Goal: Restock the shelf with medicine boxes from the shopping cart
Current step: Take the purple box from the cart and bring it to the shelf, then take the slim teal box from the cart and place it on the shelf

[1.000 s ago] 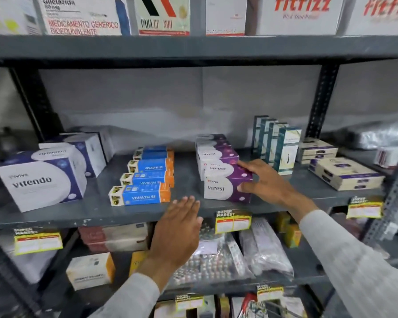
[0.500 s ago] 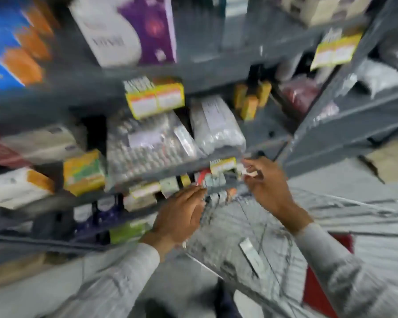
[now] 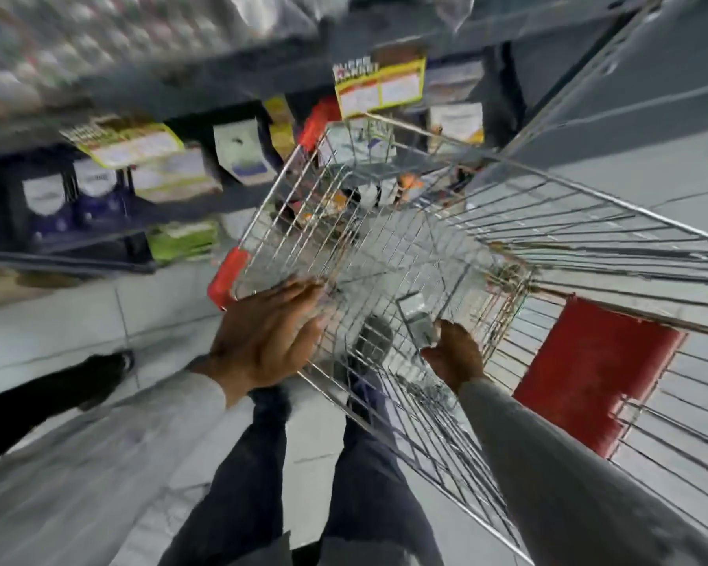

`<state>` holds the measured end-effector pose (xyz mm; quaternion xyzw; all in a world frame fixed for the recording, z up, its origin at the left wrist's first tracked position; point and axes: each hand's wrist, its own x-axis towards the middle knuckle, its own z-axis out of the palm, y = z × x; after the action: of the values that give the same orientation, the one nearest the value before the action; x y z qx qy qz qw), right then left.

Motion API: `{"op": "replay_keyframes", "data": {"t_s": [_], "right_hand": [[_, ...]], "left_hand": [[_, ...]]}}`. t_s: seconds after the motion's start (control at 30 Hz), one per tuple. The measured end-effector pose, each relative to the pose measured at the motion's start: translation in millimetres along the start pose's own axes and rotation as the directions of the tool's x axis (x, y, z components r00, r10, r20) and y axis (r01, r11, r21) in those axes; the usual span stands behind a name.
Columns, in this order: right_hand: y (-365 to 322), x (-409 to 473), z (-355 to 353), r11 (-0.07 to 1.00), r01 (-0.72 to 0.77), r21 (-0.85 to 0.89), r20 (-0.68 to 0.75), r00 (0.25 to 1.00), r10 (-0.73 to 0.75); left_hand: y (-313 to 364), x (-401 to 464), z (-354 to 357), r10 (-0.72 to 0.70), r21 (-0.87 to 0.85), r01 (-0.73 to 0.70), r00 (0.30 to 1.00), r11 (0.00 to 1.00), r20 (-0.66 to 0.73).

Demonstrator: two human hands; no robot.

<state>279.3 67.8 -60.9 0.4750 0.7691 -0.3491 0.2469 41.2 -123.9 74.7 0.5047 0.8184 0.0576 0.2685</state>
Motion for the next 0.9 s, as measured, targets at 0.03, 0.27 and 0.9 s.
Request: {"op": "replay_keyframes", "data": {"t_s": [0.03, 0.27, 0.9], "right_hand": [[2.4, 4.7, 8.9, 1.000, -0.003, -0.022, -0.020, 1.000, 0.002], [-3.7, 22.3, 32.9, 0.993, -0.109, -0.042, -0.029, 0.994, 0.108], [-212.8, -177.4, -290.5, 0.843, 0.537, 0.013, -0.850, 0.450, -0.274]], "left_hand": [[-0.5, 0.9, 0.1, -0.001, 0.003, 0.001, 1.000, 1.000, 0.006], [1.1, 1.7, -1.6, -0.011, -0.002, 0.011, 0.999, 1.000, -0.039], [97.7, 19.0, -303.5, 0.306, 0.161, -0.344, 0.425, 0.925, -0.852]]}}
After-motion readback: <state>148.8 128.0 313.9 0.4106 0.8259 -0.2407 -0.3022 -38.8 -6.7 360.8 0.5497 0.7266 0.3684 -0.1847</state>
